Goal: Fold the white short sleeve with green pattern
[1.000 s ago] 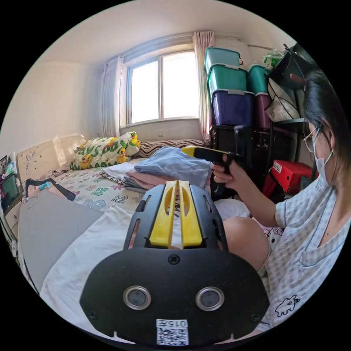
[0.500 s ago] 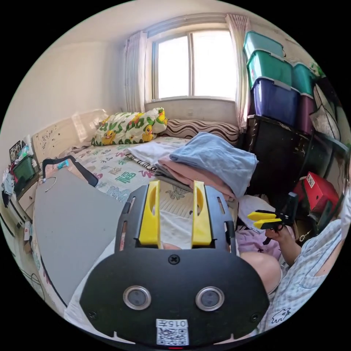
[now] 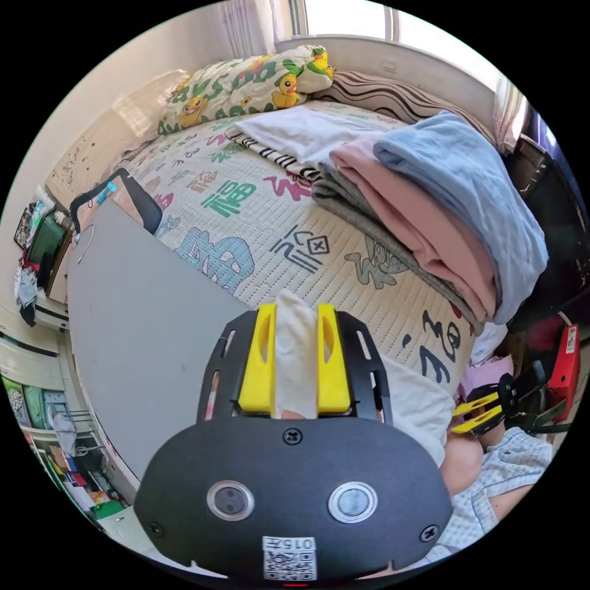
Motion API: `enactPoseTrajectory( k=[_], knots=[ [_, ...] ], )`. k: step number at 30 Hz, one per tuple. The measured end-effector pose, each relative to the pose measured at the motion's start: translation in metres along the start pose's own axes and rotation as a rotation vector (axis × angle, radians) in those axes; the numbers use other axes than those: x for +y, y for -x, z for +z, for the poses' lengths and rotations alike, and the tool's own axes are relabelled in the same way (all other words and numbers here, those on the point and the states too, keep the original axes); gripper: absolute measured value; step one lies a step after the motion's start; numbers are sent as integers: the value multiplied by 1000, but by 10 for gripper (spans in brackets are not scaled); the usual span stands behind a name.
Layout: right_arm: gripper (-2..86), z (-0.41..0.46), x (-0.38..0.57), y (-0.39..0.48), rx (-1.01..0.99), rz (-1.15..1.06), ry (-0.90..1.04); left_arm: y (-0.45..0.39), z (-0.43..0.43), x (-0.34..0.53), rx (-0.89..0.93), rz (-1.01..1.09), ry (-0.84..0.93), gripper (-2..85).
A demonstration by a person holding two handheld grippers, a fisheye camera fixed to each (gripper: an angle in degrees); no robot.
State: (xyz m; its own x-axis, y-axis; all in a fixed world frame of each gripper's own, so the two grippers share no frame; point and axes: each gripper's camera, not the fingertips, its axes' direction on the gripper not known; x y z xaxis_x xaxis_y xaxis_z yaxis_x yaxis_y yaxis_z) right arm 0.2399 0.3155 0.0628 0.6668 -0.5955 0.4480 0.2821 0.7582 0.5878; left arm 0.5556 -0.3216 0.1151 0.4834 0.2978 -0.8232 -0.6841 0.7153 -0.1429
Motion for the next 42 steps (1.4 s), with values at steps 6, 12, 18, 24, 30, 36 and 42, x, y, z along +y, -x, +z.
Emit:
enactPoseTrajectory(
  k=[6,12,18,24,30,36,42],
  knots=[
    [-4,-19,22,-24,-6,52,-79,-25,4,-19,-58,28,-26,21],
    [5,-41,43,-42,42,102,-168,-37,4,-30,-77,2,-72,10],
    [60,5,29,-40,-24,29,-35,-54,20,-27,-59,13,-58,11],
    [0,10,51,-36,8,17,-18,-70,36,-28,-76,30,-30,9],
    [1,6,88,-34,2,64,-61,-79,49,-15,-89,9,-51,14],
    [43,1,107,-10,93,30,-127,-74,16,35,-26,-15,-168,48],
    [75,12,103,35,116,-147,-103,-83,-66,187,85,103,-379,74]
  ],
)
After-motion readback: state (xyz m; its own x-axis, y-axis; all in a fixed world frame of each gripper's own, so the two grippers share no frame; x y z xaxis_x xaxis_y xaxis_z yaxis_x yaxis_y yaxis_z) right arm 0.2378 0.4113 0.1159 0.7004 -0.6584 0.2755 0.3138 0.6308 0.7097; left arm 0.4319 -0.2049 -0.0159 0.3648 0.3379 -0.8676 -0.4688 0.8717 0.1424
